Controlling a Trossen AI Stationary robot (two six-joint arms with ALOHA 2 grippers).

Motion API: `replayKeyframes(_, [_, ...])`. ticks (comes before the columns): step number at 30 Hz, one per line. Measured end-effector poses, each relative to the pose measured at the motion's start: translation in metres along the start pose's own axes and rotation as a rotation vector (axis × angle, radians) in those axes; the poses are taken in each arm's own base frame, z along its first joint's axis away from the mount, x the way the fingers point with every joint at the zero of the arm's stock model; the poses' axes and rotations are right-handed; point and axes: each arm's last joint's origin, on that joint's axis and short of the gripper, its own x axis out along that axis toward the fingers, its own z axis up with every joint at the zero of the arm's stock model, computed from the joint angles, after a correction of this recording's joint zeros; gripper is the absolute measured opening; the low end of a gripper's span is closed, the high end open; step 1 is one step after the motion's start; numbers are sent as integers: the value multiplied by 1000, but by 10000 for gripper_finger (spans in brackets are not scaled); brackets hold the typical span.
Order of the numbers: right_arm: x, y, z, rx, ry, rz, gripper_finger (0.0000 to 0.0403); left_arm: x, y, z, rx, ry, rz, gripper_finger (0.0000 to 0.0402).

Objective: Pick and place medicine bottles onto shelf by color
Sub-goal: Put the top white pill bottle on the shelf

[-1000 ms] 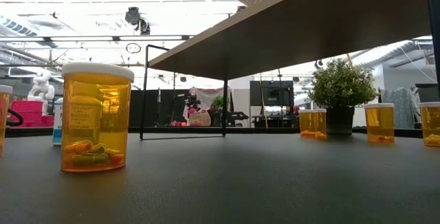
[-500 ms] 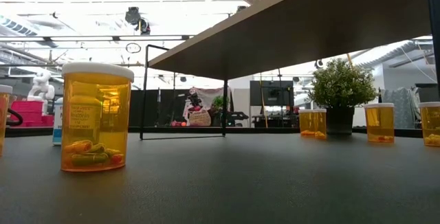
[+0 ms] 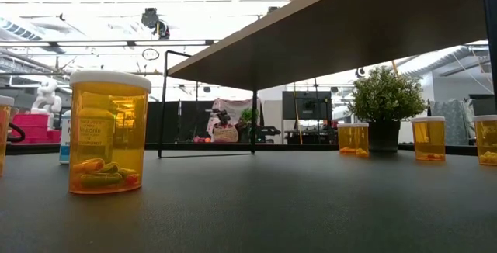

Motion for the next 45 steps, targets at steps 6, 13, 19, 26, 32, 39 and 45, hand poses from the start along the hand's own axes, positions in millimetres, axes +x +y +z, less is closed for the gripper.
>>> replayKeyframes(6, [0, 0, 0, -10, 0, 6, 167, 0, 0, 1, 10, -11, -6, 237])
replayKeyframes(13, [0, 0, 2, -42, -17, 3, 189, 0, -2, 2, -1, -14, -10, 252])
replayKeyframes(19, [-3, 2, 6, -87, -48, -43, 243, -1, -3, 3, -46, -4, 1, 238])
replayKeyframes(26, [-24, 13, 18, -197, -135, -207, 291, -4, -1, 4, -153, 36, 59, 241])
replayKeyframes(32, [-54, 32, 23, -283, -161, -329, 296, -7, 2, 5, -283, 71, 148, 242])
replayKeyframes(39, [-92, 48, 12, -337, -77, -676, 288, -17, 26, 25, -491, 154, 235, 243])
replayKeyframes(45, [-112, 54, 7, -365, -37, -891, 288, -37, 61, 49, -616, 191, 275, 243])
